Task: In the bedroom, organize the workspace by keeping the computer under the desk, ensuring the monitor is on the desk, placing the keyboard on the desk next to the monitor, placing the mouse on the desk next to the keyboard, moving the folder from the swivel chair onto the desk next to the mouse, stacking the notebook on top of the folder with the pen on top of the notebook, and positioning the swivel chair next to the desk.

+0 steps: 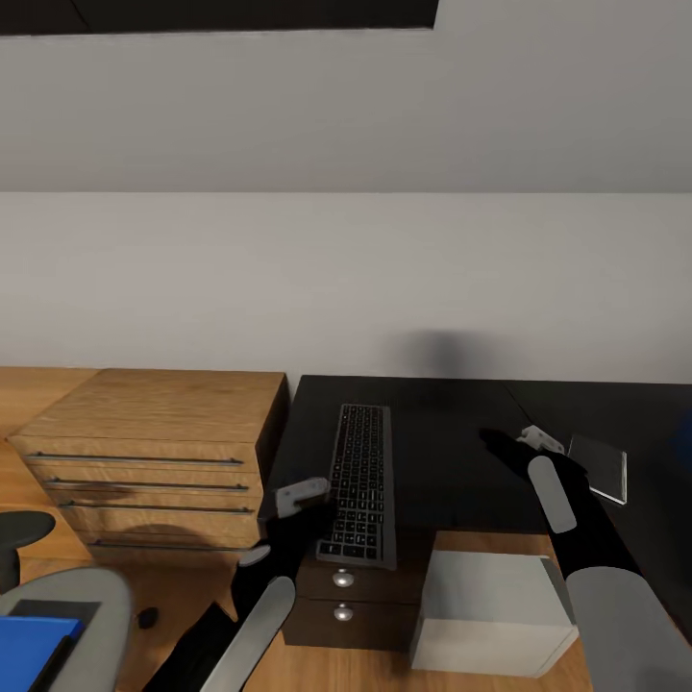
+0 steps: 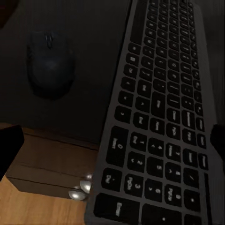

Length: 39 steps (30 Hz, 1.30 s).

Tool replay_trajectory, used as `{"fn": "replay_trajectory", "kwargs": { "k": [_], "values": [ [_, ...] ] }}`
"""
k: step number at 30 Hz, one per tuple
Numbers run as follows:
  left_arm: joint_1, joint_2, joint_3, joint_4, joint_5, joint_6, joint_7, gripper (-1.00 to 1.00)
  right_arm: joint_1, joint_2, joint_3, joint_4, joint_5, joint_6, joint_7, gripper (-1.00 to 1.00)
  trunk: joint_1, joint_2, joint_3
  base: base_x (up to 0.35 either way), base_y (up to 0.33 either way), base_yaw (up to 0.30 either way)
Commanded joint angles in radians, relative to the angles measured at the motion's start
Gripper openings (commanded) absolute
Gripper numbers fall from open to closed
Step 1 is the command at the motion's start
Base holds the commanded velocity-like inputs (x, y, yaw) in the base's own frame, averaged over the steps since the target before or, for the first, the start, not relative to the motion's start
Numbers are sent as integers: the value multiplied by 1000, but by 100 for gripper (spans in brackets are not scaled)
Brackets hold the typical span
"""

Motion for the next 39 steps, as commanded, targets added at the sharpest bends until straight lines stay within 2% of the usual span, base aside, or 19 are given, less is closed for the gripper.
{"fn": "replay_trajectory", "kwargs": {
  "k": [1,2,4,9,26,39],
  "values": [
    [-1,4,-13,-2,6,-2,8,100,-1,-1,0,-2,-11,3,-9,100,0,-1,-1,0,0,0],
    [-1,7,-24,-3,5,-6,9,100,-1,-1,0,-1,-11,3,-9,100,0,-1,-1,0,0,0],
    [-1,17,-76,-5,4,-18,14,100,-1,-2,0,-1,-10,-7,-8,100,0,-1,-1,3,-2,0],
    [-1,21,-89,-4,4,-21,17,100,-1,-2,0,1,-9,-50,-8,100,0,-1,-1,124,-104,0],
    [-1,21,-89,-3,4,-20,18,100,-1,-2,0,3,-9,-53,-9,100,0,-1,-1,220,-116,0],
    [-1,21,-86,-2,4,-20,17,100,-1,-2,0,3,-11,-53,-9,100,0,-1,0,250,-21,-48]
  ]
}}
